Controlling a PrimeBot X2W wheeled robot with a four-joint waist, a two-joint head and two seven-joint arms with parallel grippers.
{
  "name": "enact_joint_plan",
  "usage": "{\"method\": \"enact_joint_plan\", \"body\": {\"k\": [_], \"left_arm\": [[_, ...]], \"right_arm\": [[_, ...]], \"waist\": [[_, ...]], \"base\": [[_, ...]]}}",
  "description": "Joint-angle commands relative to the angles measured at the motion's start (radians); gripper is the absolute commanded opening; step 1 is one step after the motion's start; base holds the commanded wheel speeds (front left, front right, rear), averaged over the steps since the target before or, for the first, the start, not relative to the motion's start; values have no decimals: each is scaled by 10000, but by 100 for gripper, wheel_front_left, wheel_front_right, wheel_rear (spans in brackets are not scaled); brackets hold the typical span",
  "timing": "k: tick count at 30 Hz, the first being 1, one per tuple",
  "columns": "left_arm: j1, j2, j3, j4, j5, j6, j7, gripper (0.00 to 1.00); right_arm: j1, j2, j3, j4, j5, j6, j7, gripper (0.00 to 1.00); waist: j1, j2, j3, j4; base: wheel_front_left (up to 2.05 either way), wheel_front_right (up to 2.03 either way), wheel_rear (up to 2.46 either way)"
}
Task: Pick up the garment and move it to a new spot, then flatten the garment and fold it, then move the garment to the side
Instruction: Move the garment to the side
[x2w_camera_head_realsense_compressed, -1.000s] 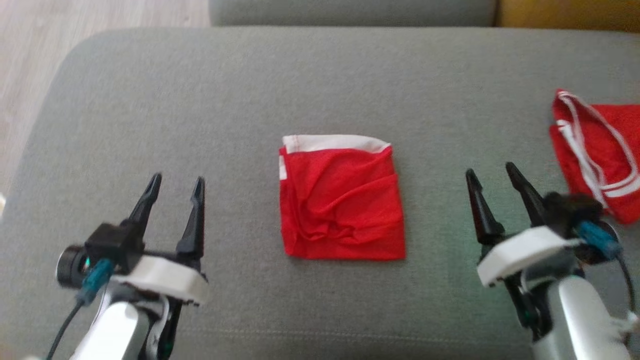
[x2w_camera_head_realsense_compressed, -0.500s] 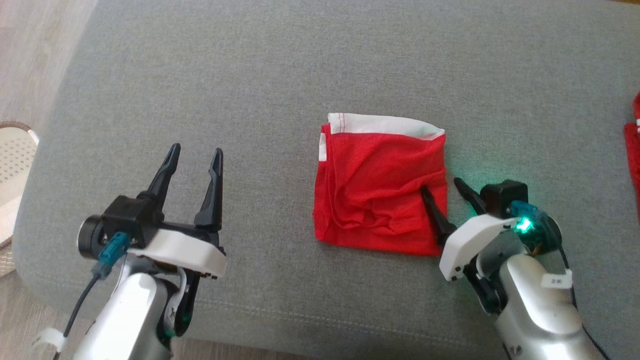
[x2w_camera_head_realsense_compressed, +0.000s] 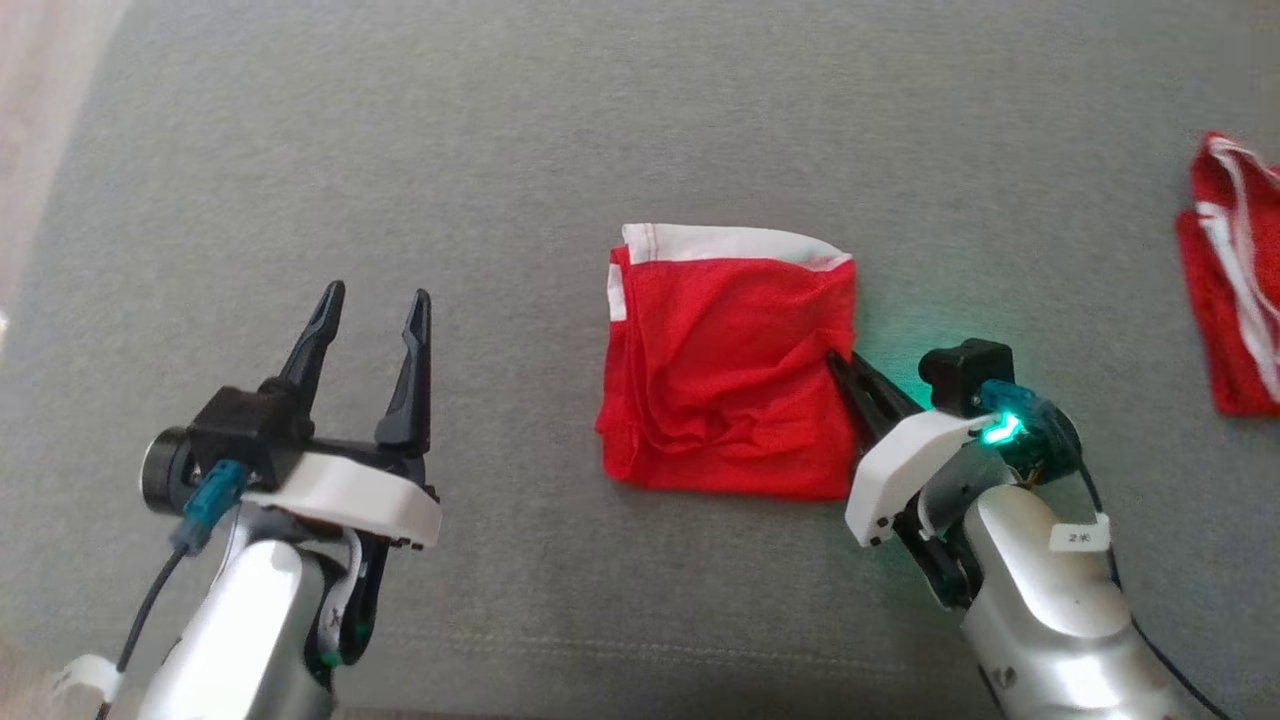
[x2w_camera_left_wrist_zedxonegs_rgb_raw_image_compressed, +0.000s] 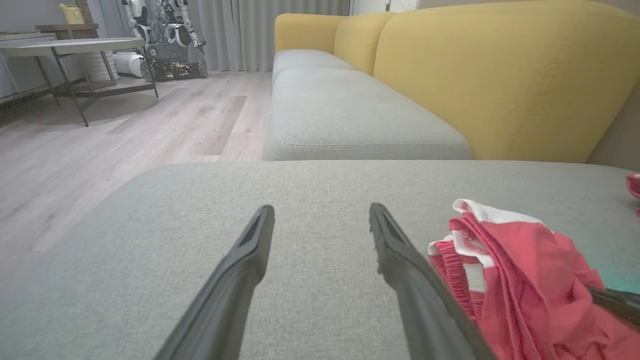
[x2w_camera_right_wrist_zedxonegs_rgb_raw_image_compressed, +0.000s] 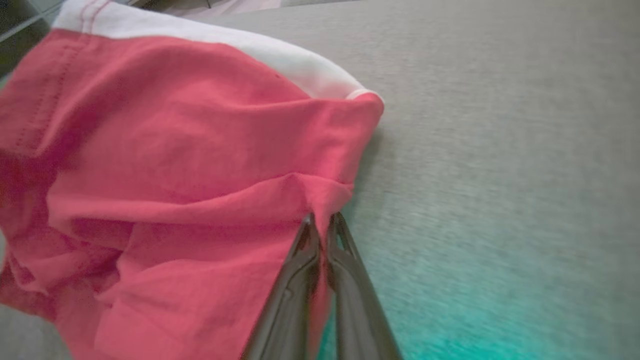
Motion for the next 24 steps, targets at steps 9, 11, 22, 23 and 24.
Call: {"method": "enact_joint_plan", "body": {"k": [9,11,22,23,24], "left_arm": [[-493,344,518,-569,212,9,-118,100],[-524,389,544,-634,223,31,-118,100],[-980,682,480,-1065,407,28,194,100],[-1044,711,467,-1106,427,19,236,100],[-1114,734,447,-1143,450,7,276,100]], "right_arm": [[-64,-785,-509,-1281,-785,-9,180,0],[-12,-1033,-731,-1681,-886,-9,342,0],[-686,-1691,-2321,-3049,-980,-9,703,0],[-891,-1719,-2502,-3019,-968,-9,673,0],[-1101,-1748,-2698,-2938,-954,-9,664,0]], "waist": [[0,0,72,-1799],[0,0,161,-2144],[0,0,922,-3349],[0,0,1017,-3405],[0,0,1113,-3438]], "base": [[0,0,0],[0,0,0],[0,0,0],[0,0,0],[0,0,0]]}}
